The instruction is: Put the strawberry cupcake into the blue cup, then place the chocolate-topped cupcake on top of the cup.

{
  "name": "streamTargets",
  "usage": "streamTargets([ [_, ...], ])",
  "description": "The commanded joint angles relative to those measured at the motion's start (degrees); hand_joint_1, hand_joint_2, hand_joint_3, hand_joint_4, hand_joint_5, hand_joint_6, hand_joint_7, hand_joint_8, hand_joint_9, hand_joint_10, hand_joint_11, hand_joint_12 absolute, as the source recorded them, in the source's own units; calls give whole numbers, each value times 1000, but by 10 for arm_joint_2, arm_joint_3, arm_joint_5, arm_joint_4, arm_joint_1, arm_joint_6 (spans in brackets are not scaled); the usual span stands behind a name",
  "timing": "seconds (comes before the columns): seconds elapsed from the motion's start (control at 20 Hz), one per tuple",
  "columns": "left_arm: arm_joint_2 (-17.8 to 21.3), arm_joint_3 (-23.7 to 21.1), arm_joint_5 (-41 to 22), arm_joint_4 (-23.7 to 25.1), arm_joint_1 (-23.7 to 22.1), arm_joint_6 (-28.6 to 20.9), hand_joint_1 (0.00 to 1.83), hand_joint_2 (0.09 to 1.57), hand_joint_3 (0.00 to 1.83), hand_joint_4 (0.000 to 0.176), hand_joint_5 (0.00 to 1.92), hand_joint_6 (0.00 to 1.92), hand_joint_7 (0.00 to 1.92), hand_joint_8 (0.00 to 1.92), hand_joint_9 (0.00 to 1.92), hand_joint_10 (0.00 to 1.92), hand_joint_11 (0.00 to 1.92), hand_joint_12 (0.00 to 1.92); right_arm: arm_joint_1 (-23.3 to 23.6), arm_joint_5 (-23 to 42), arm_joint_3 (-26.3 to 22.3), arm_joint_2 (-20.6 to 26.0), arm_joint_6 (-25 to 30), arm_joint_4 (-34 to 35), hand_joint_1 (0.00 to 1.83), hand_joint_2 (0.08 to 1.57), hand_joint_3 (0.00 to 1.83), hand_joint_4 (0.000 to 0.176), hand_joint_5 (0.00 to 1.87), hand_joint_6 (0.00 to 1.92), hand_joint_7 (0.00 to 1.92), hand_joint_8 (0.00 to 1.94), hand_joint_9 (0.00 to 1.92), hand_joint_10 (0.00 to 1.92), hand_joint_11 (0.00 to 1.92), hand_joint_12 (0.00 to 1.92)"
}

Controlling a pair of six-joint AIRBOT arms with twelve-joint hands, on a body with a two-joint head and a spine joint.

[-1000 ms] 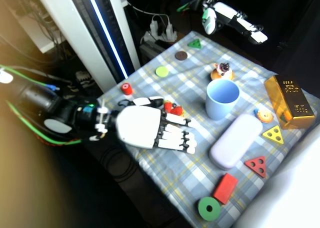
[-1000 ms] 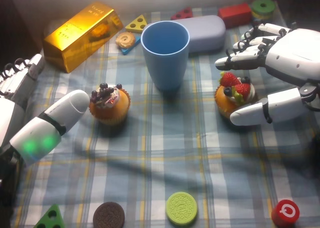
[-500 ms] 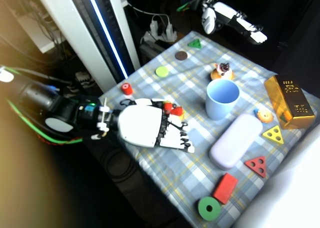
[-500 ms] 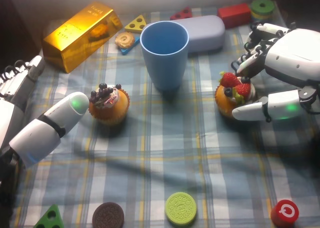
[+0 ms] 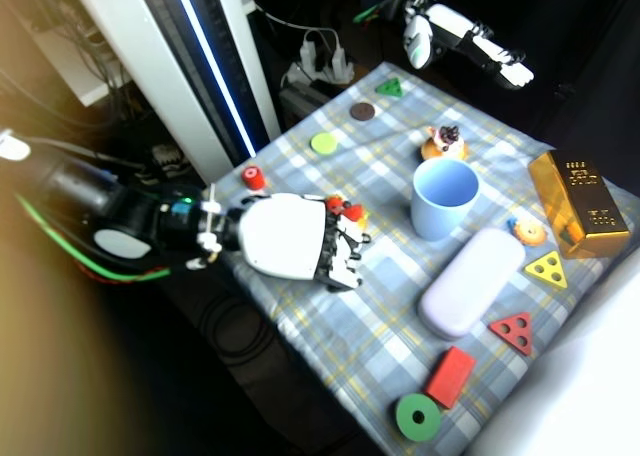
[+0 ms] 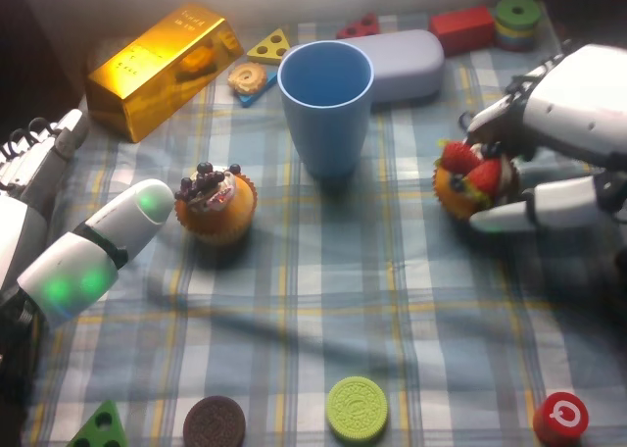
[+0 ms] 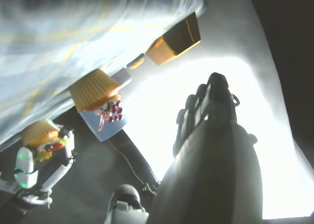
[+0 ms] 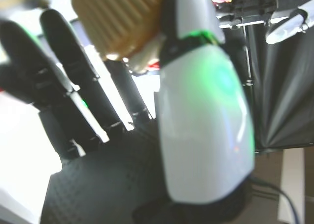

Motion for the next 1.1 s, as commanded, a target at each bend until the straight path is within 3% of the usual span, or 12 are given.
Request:
streamTargets([
  [0.0,5,-1,-69,27,-2,-5,0,893,1,34,151,1,126,1,57,1,0,0,13,62,-3,7,1,11,789,1101,0,0,1054,55,1370,19,1256,769,1002,1551],
  [0.15,5,-2,-67,27,-2,-5,0,885,0,41,155,8,131,6,54,7,0,0,31,64,-7,25,6,5,759,1116,1,0,1035,2,1324,51,1064,999,829,1700],
  [0.2,5,-2,-67,27,-3,-5,0,879,0,50,153,7,128,4,50,5,0,0,37,66,-7,29,13,3,964,1120,13,70,972,801,1342,111,1047,1204,872,1746],
  [0.25,5,-2,-66,27,-3,-5,0,879,0,66,142,1,124,2,51,4,0,0,46,70,-7,35,26,-2,988,1176,0,96,858,1158,1147,28,958,636,659,1419],
  [0.3,5,-2,-66,27,-3,-5,0,879,0,66,142,1,124,2,51,4,0,0,49,72,-7,37,29,-5,988,1176,0,96,858,1158,1147,28,958,636,659,1419],
  [0.35,5,-2,-65,27,-3,-5,0,879,0,69,146,3,129,4,53,5,0,0,57,73,-7,39,33,-10,1012,1184,0,41,847,1182,1123,10,984,424,612,1364],
  [0.4,5,-2,-65,26,-3,-5,0,891,2,57,146,2,132,5,67,10,0,0,68,73,-7,40,35,-17,1170,1156,0,0,834,1121,1043,816,1021,299,659,1241],
  [0.55,5,-2,-64,26,-3,-5,0,891,2,37,162,7,142,6,90,15,0,0,96,73,-7,42,44,-38,1208,1172,0,0,789,1133,968,1151,1059,255,580,1333],
  [0.7,5,-2,-63,26,-3,-5,0,896,3,36,175,9,156,9,90,10,0,0,121,73,-4,42,52,-49,1198,1165,0,0,788,1249,1000,984,1097,125,636,1060],
  [0.85,5,-2,-62,26,-3,-5,0,901,4,43,163,2,152,5,94,9,0,0,147,73,-3,42,59,-66,1039,1179,0,0,858,1167,1090,50,1091,18,564,1011],
  [0.9,5,-2,-60,26,-3,-5,0,900,3,38,167,3,153,5,99,10,0,0,156,72,-3,41,59,-72,1020,1175,0,40,864,1159,1087,19,1096,13,618,1017],
  [1.05,5,0,-57,26,-5,-5,0,897,1,33,176,6,156,4,97,7,0,0,174,72,2,32,59,-79,1060,1147,1,0,920,1070,1151,3,1179,11,691,1058],
])
